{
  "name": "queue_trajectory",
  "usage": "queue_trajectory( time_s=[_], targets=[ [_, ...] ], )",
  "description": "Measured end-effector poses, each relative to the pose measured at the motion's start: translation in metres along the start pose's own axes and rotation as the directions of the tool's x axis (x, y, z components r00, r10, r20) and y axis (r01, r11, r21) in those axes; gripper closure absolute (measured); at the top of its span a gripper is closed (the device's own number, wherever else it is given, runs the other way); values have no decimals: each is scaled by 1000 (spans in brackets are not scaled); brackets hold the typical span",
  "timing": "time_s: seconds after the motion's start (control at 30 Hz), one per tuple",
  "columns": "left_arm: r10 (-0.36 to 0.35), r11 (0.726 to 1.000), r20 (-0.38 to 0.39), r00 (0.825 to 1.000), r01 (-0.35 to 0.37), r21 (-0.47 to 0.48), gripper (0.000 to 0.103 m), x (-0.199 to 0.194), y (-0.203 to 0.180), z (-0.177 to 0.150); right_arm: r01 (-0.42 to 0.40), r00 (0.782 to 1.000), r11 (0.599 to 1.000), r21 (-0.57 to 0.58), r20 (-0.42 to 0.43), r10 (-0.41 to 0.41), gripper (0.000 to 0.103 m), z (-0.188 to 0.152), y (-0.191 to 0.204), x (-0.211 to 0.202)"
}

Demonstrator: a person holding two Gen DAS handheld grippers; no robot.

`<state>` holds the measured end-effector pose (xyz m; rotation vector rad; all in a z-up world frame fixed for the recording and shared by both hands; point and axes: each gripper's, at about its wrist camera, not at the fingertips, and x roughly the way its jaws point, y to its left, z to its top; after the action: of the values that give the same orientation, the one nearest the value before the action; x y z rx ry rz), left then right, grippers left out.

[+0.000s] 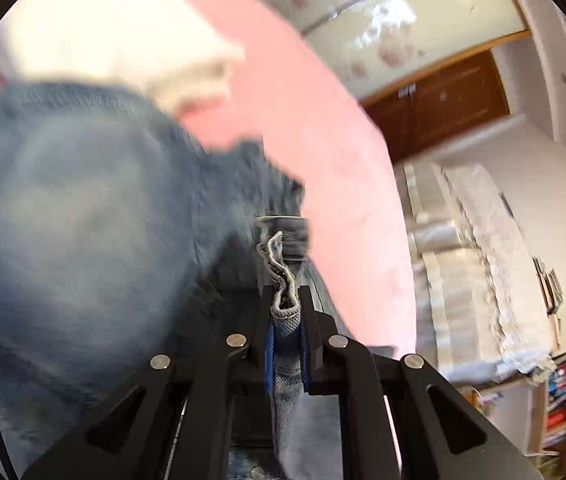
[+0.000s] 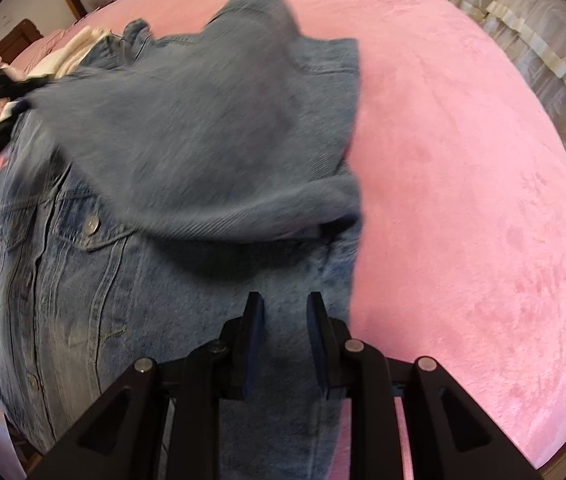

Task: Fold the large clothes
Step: 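Carry the held sleeve across the jacket front with the left tool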

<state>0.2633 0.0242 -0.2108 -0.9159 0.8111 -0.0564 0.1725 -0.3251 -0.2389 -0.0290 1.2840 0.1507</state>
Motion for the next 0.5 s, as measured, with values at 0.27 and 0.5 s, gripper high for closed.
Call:
queue_trajectory(
  time_s=[0.27,0.5],
  targets=[
    [196,978,-116,974,-203,-51,95,-3,66,-40,40,998,999,15,44,-41,80,8,-10,-7],
    [167,977,-97,981,-178,-116,95,-14,75,-52,178,979,975,-136,122,-162,80,22,-6,0]
  ],
)
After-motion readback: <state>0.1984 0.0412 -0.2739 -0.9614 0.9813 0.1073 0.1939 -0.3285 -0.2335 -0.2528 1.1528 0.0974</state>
